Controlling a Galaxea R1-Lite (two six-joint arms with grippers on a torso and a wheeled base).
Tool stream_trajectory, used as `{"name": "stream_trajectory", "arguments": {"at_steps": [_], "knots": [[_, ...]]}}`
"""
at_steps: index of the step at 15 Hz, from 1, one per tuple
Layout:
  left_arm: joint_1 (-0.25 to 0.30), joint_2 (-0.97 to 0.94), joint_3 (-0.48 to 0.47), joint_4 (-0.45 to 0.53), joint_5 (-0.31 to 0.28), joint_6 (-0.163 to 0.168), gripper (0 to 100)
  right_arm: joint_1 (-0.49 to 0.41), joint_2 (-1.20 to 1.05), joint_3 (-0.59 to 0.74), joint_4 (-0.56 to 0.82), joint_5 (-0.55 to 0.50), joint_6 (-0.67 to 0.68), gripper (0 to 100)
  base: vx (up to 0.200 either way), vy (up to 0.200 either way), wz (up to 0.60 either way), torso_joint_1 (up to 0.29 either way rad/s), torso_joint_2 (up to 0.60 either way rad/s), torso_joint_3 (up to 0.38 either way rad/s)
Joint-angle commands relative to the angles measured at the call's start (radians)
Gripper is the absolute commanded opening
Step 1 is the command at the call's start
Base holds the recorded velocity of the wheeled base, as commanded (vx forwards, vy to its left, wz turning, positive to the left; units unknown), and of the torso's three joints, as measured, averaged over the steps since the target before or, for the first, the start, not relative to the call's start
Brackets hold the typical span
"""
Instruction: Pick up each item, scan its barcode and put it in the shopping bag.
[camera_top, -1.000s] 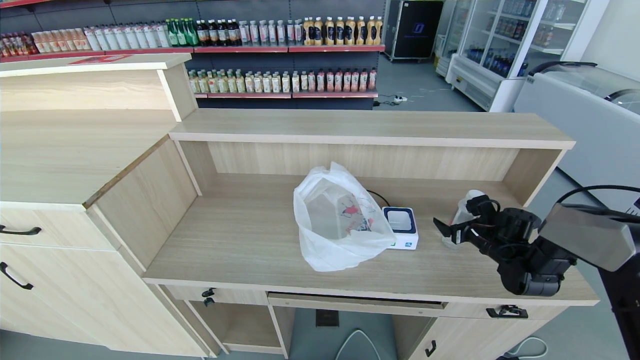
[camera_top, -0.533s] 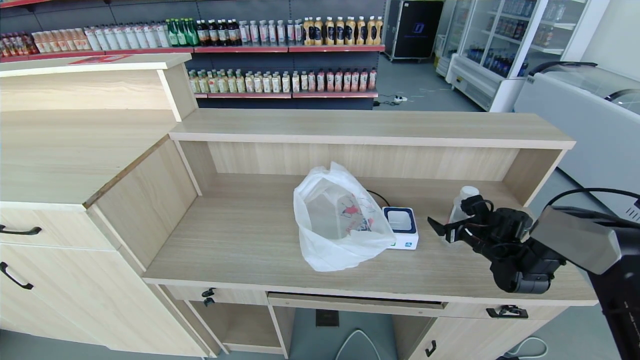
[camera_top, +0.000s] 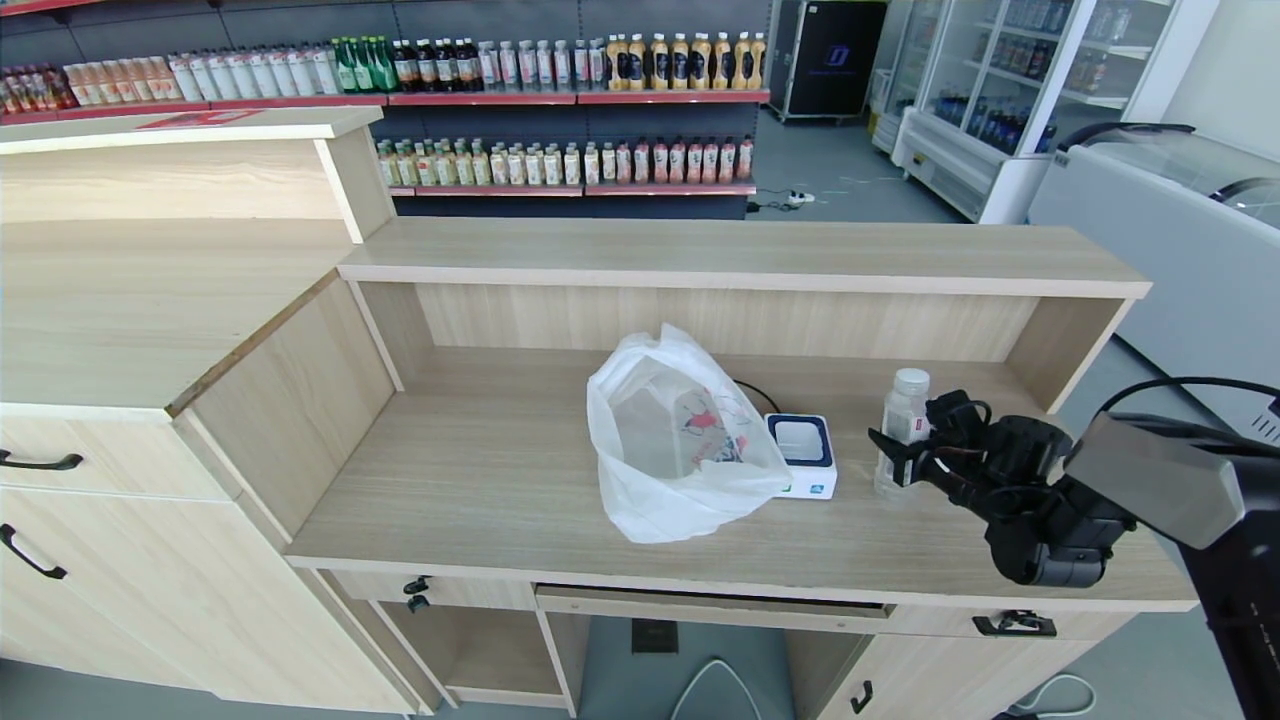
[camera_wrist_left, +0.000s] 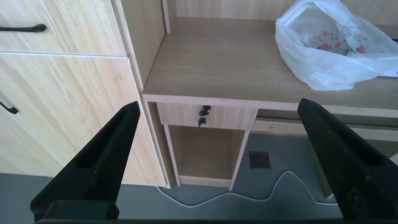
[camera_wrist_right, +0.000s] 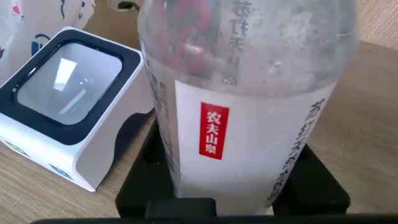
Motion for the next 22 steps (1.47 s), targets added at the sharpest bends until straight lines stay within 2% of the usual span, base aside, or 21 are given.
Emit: {"name": "stream_trajectory", "arguments": {"at_steps": [1,5,8,11,14,15,19,20,22], "knots": [[0.001,0.0,-0.001,0.0,0.001,0.0,100,-0.014,-0.009,0.006,0.0,-0.002,-0.001,0,0.0,0.0,0.0,0.0,0.0,0.0],[0.001,0.0,0.001,0.0,0.001,-0.001,100,-0.033,-0.012,0.012,0.011,-0.039,-0.001,0,0.0,0.0,0.0,0.0,0.0,0.0],[0.001,0.0,0.001,0.0,0.001,0.0,100,-0.03,-0.02,0.016,0.0,-0.034,0.071,0,0.0,0.0,0.0,0.0,0.0,0.0],[0.001,0.0,-0.001,0.0,0.001,0.0,100,-0.028,-0.044,0.018,0.011,-0.034,0.088,0,0.0,0.0,0.0,0.0,0.0,0.0],[0.001,0.0,-0.001,0.0,0.001,0.0,100,-0.014,-0.123,0.073,0.011,-0.031,0.089,0,0.0,0.0,0.0,0.0,0.0,0.0],[0.001,0.0,0.001,0.0,0.001,0.0,100,-0.014,-0.205,0.119,0.022,-0.016,0.142,0,0.0,0.0,0.0,0.0,0.0,0.0],[0.001,0.0,-0.001,0.0,0.001,0.0,100,-0.008,-0.534,0.225,0.27,-0.017,0.298,0,0.0,0.0,0.0,0.0,0.0,0.0],[0.001,0.0,-0.001,0.0,0.001,0.0,100,-0.008,-0.698,0.231,0.462,-0.016,0.355,0,0.0,0.0,0.0,0.0,0.0,0.0],[0.001,0.0,0.001,0.0,0.001,-0.001,100,0.024,-0.887,0.223,0.704,-0.008,0.436,0,0.0,0.0,0.0,0.0,0.0,0.0]]}}
